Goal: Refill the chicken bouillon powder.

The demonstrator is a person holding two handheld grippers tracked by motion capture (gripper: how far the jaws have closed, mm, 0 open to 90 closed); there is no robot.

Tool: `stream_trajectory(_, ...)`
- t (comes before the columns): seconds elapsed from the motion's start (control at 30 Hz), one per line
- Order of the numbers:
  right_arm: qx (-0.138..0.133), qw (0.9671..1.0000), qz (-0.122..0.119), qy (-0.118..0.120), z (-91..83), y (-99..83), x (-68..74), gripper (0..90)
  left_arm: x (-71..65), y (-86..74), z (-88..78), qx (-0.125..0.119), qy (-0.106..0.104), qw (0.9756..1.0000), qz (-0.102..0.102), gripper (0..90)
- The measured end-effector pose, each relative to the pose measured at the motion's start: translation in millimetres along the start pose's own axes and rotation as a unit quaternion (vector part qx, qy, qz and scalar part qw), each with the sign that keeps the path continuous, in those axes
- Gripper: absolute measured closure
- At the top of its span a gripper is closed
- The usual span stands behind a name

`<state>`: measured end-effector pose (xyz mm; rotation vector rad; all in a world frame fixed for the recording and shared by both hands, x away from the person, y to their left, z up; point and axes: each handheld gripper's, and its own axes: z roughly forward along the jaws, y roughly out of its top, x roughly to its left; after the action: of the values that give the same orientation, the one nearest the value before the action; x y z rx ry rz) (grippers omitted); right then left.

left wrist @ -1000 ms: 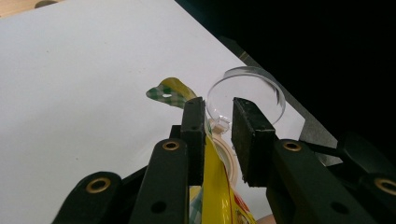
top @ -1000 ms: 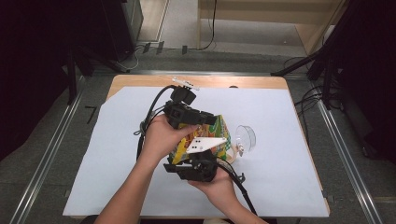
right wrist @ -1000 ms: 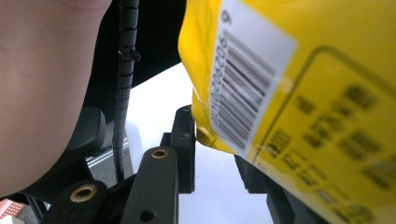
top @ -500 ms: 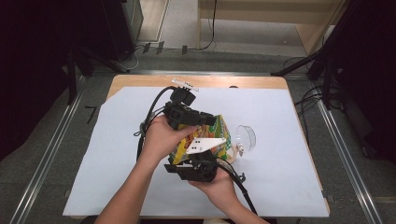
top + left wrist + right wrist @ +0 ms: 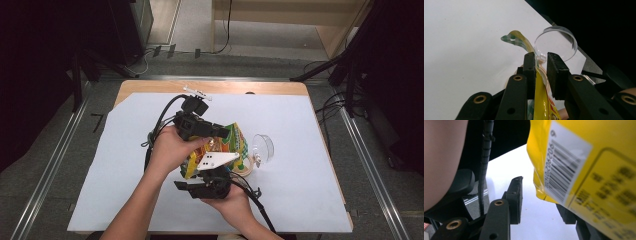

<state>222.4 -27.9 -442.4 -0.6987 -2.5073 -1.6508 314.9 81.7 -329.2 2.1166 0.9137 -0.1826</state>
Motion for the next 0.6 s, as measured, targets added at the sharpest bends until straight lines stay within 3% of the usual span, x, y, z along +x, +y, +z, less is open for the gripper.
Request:
stream_trajectory(0.37, 0.009, 0.9999, 0.005, 0.0, 6.7, -8.6, -2.3, 57.0, 5.7, -4.6, -2.6, 0.013, -0.007, 0.9998, -0.01, 82.8)
stream_trajectory(0.6, 0.018, 0.9998, -0.002, -0.005, 11.6, -13.1, -0.2, 53.1, 11.7, -10.6, -7.5, 0.017, -0.031, 0.9993, -0.014, 85.5)
